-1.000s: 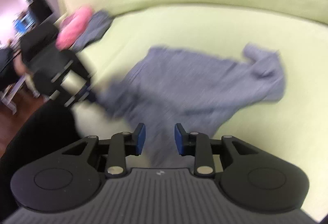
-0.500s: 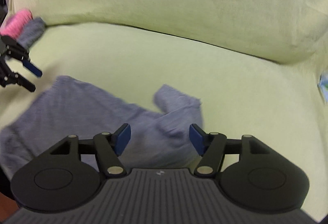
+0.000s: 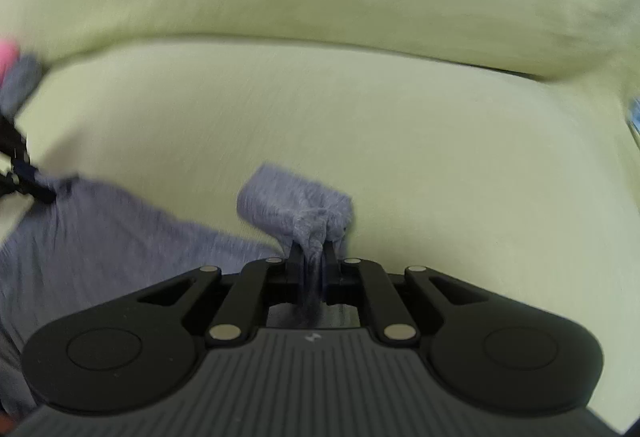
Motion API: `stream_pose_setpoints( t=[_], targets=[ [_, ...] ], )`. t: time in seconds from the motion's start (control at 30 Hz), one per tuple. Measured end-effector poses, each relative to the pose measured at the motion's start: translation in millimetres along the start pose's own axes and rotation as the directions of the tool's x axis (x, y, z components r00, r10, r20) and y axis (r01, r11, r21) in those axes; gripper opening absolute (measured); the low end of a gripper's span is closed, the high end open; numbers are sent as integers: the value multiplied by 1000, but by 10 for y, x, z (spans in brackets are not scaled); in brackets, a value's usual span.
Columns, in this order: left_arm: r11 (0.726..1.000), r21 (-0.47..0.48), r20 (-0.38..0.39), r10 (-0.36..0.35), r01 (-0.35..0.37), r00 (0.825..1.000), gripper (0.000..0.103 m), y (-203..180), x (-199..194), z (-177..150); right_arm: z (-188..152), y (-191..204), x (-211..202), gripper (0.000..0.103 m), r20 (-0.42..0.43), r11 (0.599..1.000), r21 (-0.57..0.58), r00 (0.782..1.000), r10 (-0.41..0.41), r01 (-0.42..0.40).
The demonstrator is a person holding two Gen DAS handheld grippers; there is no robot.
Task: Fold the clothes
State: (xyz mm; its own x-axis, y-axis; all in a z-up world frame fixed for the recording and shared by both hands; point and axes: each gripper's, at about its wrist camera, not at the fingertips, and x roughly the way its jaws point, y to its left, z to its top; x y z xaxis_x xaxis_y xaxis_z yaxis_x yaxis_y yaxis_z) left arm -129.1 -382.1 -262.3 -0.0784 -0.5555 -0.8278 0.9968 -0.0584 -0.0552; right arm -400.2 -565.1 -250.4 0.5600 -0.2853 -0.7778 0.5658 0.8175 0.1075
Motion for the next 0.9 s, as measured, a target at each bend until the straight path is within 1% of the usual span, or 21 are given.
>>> stream_pose_setpoints(
  t=[0.03,0.1,0.17,0.23,0.3,0.37,0.43,0.5,0.6,0.67,0.7,0.73,0.77,0.83,0.9],
  targets=[
    [1000,3,10,14,-14,1000,3,10,-18,25,-23,-36,-86,5,30,1000,28,999,-11,10],
    [998,-5,62,57,-57,996,3,92,-89,192,-57,-115,-279,5,93,996,87,995,-37,29],
    [997,-4,88,75,-75,993,3,175,-113,335,-60,-202,-429,5,159,987,155,985,-62,37],
    [995,-2,124,96,-97,988,4,301,-137,541,-32,-322,-518,5,225,969,246,970,-93,36],
    [992,5,141,123,-125,982,4,417,-103,720,33,-436,-472,6,256,945,328,961,-106,17],
    [988,10,135,152,-155,979,4,543,8,886,140,-529,-291,6,257,922,387,962,-94,-14],
    [982,7,125,186,-189,975,4,713,148,1051,261,-577,-64,6,244,911,411,966,-90,-19],
    [977,-3,115,214,-215,970,4,863,279,1164,376,-601,189,7,225,905,425,970,-87,-18],
    [967,-21,101,256,-255,961,4,1022,455,1244,463,-634,471,13,198,902,431,977,-80,-14],
    [957,-29,87,291,-289,953,4,1097,585,1251,507,-662,543,18,200,904,427,978,-52,-39],
    [953,-31,81,304,-302,949,4,1128,653,1238,516,-667,533,30,210,905,422,977,-43,-51],
    [948,-31,72,317,-316,946,4,1149,694,1221,514,-661,499,39,226,908,415,973,-45,-54],
    [944,-31,63,331,-330,941,4,1171,734,1205,502,-660,461,41,237,916,400,970,-59,-42],
    [933,-27,54,360,-359,931,4,1195,783,1165,444,-713,422,44,230,922,387,970,-83,-13],
    [912,-42,41,409,-407,912,4,1261,815,1109,380,-790,443,45,204,926,378,974,-95,11]
  ],
)
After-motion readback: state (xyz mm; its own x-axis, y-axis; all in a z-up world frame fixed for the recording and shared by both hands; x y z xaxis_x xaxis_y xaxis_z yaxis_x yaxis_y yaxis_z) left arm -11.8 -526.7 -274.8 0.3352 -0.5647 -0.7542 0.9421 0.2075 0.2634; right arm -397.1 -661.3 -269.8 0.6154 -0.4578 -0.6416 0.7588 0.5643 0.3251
